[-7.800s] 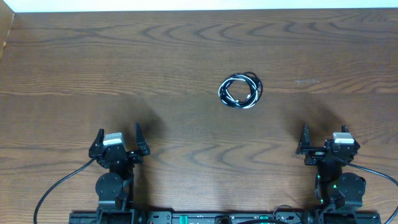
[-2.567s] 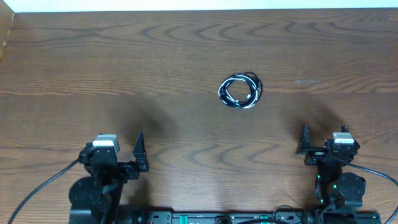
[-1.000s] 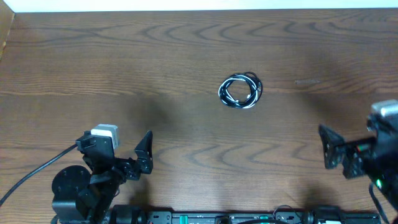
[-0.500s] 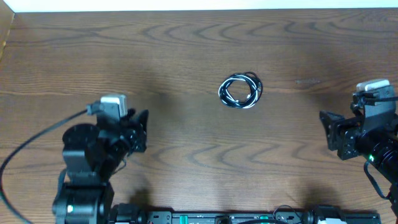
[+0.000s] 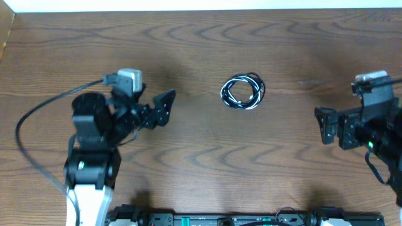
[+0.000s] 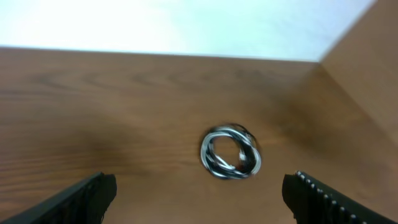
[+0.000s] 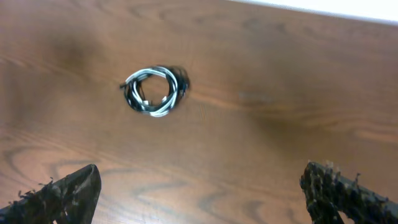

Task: Untangle cables
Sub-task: 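Raise the left arm and move its gripper toward the cable coil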

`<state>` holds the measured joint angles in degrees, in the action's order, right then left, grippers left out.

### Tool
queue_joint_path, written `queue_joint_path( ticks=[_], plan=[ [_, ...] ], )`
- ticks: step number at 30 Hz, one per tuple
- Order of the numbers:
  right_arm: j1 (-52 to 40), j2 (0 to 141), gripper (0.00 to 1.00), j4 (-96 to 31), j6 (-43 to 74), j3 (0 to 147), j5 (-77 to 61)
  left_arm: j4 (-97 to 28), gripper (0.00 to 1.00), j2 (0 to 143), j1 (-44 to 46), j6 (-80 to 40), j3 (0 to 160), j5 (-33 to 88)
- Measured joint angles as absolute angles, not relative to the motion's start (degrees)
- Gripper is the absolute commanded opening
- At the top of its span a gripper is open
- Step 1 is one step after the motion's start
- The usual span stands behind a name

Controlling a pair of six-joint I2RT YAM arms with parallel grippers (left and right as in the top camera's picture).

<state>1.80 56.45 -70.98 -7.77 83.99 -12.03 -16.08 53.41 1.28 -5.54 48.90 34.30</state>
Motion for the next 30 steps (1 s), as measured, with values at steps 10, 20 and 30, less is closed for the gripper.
queue_joint_path(
  ticks=[10, 20, 30],
  plan=[
    [1.80, 65.10, 0.99, -73.73, -7.99, 83.99, -12.08, -4.78, 0.91, 70.39, 2.02, -5.54, 48.90, 46.24],
    [1.80, 69.47, 0.99, -72.53, -9.76, 83.99, -13.96, -3.79, 0.91, 82.08, 12.69, -4.23, 57.04, 41.15],
    [6.17, 69.47, 0.99, -67.81, -6.28, 83.99, -8.91, -11.73, 0.91, 89.06, 17.26, -1.48, 69.56, 29.58]
  ],
)
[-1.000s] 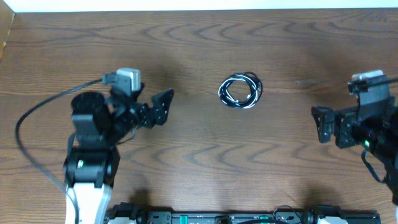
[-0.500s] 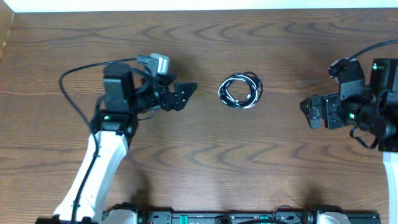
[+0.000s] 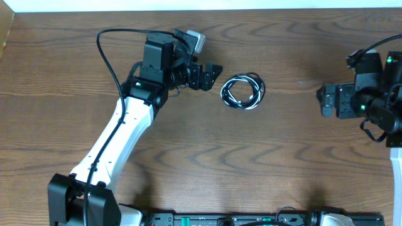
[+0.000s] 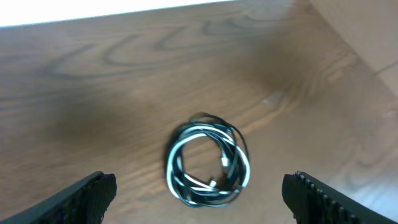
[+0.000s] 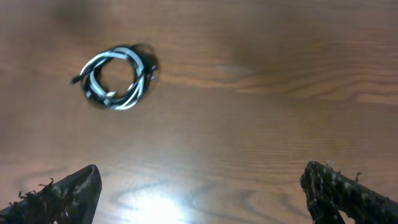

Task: Untangle cables
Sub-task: 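Raise the left arm and move its gripper toward the cable coil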

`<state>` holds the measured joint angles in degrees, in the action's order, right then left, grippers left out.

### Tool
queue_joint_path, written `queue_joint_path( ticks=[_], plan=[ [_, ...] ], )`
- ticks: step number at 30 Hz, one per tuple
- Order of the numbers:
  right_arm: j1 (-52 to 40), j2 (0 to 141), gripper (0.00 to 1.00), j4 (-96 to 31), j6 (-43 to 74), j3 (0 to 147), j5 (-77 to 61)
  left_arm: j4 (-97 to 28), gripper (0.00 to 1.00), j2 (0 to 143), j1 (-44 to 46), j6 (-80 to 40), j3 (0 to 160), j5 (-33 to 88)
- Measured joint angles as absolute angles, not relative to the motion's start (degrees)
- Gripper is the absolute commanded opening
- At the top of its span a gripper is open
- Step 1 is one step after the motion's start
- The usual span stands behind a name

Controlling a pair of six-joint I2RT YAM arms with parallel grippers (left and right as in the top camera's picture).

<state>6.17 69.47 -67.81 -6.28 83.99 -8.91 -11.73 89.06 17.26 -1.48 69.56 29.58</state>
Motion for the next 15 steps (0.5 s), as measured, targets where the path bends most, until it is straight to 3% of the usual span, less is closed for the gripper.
queue_joint_path(
  ticks=[5, 15],
  plan=[
    [9.45, 68.31, 0.99, -63.18, -4.82, 82.13, -8.03, -14.44, 0.91, 89.06, 17.26, 1.32, 70.50, 24.69],
    [11.25, 48.18, 0.99, -47.42, -0.99, 57.08, -7.90, -15.62, 0.91, 89.10, 17.28, 4.62, 70.50, 18.52]
  ],
)
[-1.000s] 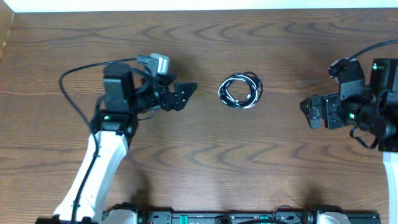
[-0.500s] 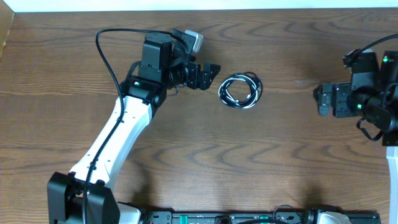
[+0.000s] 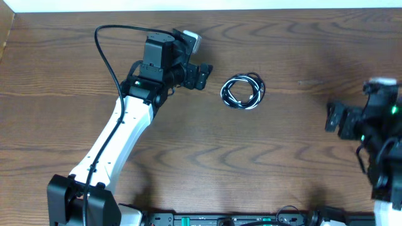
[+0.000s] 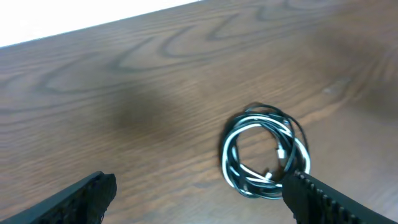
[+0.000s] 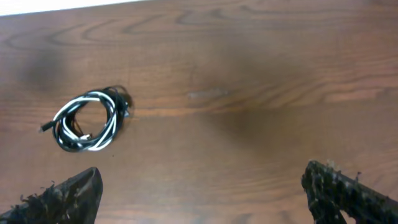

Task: Untangle cables
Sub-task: 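Raise the left arm and move its gripper toward the cable coil, then lower the left gripper onto the coil's left side and close it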

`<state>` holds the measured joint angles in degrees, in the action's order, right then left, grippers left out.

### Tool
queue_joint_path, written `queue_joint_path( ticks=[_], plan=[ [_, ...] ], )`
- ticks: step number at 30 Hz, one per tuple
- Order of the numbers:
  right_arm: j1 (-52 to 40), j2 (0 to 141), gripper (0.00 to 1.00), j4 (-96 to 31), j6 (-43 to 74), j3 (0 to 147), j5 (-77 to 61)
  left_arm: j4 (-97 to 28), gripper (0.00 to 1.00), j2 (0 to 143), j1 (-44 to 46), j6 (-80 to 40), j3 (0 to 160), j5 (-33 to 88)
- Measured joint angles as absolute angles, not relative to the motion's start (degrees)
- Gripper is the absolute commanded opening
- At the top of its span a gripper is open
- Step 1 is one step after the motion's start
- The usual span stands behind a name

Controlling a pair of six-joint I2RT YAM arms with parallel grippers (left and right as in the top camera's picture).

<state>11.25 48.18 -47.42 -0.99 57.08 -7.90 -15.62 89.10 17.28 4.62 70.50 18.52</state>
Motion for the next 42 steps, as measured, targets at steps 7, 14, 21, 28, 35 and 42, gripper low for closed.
queue_joint_path(
  ticks=[7, 14, 21, 28, 35, 42],
  plan=[
    [11.35, 50.85, 0.99, -46.46, 1.52, 54.76, -10.63, -14.66, 0.91, 92.40, 17.67, 4.99, 70.54, 17.08],
    [11.35, 56.86, 0.99, -46.98, 1.91, 54.63, -14.66, -11.97, 0.91, 100.36, 20.73, 6.07, 70.57, 18.74],
    [11.35, 61.14, 0.99, -46.96, 1.89, 54.61, -16.60, -11.55, 0.91, 105.73, 24.93, 6.09, 73.41, 19.42],
    [11.35, 63.31, 0.99, -47.03, 1.28, 54.61, -17.69, -11.51, 0.90, 110.65, 26.04, 5.54, 76.75, 19.62],
    [11.35, 63.31, 0.99, -49.01, 0.16, 54.61, -20.18, -11.51, 0.90, 115.77, 26.04, 4.58, 78.11, 19.84],
    [11.35, 63.31, 0.99, -51.24, -0.67, 54.61, -21.47, -10.02, 0.80, 119.31, 26.04, 4.49, 78.13, 20.36]
  ],
)
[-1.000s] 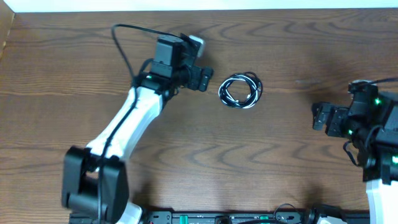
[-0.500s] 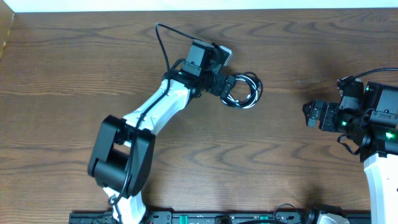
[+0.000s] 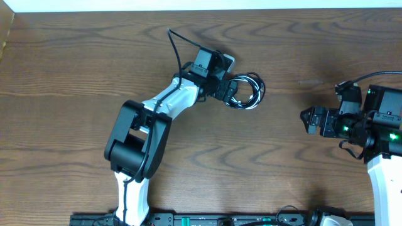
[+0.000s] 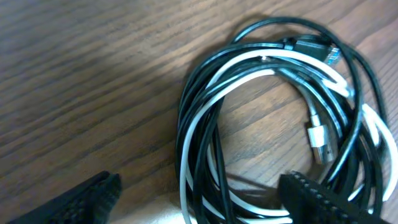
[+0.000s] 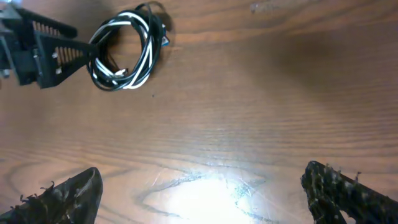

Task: Untangle cables
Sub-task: 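Lower the left gripper onto the coil's left side and close it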

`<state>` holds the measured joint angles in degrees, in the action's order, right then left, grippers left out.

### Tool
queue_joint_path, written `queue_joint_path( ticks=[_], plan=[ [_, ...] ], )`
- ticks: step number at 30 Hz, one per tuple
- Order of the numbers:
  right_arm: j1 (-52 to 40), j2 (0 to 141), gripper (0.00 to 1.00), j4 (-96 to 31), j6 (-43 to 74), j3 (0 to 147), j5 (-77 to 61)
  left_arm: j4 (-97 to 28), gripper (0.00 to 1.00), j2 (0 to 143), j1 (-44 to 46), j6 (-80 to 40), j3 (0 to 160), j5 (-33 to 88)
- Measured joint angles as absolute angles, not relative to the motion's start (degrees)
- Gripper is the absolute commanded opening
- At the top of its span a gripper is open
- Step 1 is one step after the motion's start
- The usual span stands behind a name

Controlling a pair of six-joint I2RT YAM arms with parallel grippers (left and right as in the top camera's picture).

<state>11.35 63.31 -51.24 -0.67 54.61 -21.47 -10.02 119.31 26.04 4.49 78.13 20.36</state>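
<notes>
A coil of black and white cables (image 3: 257,94) lies on the wooden table (image 3: 188,163) right of centre. My left gripper (image 3: 227,88) is at the coil's left edge, open. In the left wrist view the coil (image 4: 188,140) fills the frame and its left strands run between the two fingers of the left gripper (image 4: 199,205). My right gripper (image 3: 312,120) stands open over bare wood to the right, well apart from the coil (image 5: 149,56). Nothing lies between the fingers of the right gripper (image 5: 202,199).
The left arm (image 3: 169,100) stretches diagonally from the front edge up to the coil. A white wall edge (image 3: 188,5) runs along the table's far side. Bare wood separates the coil from the right arm (image 3: 377,125).
My left gripper has moved from a spot left of the coil right onto its left edge, low over the table, and strands now pass between its open fingers. The right gripper has shifted slightly left.
At first both arms sat back at their own sides, grippers open, the coil untouched between them. The left arm then reached out and held its gripper up-left of the coil. Now it straddles the coil's left strands, and the coil lies where it was.
</notes>
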Motion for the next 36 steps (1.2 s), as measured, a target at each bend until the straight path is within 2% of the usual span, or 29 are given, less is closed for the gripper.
queue_joint_path(
  ticks=[5, 16, 19, 21, 22, 25, 30, 31, 32, 36],
  plan=[
    [11.35, 63.31, 0.99, -51.40, -0.86, 54.61, -21.85, -9.61, 0.72, 119.79, 26.04, 4.38, 78.13, 20.69],
    [11.35, 63.31, 0.99, -51.68, -0.93, 54.61, -22.15, -9.02, 0.70, 119.81, 26.28, 4.32, 78.15, 20.67],
    [11.35, 63.31, 0.99, -51.72, -0.99, 54.61, -22.22, -8.62, 0.58, 119.87, 26.63, 4.10, 78.15, 20.67],
    [11.35, 63.31, 0.99, -51.81, -1.08, 54.61, -22.31, -8.51, 0.39, 120.14, 26.96, 4.03, 78.15, 20.69],
    [11.35, 63.31, 0.99, -51.83, -1.08, 54.61, -22.31, -8.49, 0.33, 120.42, 27.16, 3.77, 78.22, 20.67],
    [11.35, 63.31, 0.99, -51.90, -1.08, 54.61, -22.33, -8.49, 0.33, 121.45, 27.59, 4.32, 78.37, 20.67],
    [11.35, 63.31, 0.99, -52.10, -1.08, 54.61, -22.33, -8.54, 0.23, 122.34, 28.10, 4.25, 78.59, 19.14],
    [11.35, 63.31, 0.99, -52.10, -1.10, 54.61, -22.33, -8.54, 0.19, 122.37, 28.16, 4.29, 78.63, 19.03],
    [11.35, 63.31, 0.99, -52.12, -1.10, 54.61, -22.33, -8.51, 0.08, 122.37, 28.21, 4.23, 78.70, 18.81],
    [11.35, 63.31, 0.99, -52.14, -1.13, 54.61, -22.33, -8.34, 0.07, 122.37, 28.25, 4.27, 78.83, 18.09]
  ],
)
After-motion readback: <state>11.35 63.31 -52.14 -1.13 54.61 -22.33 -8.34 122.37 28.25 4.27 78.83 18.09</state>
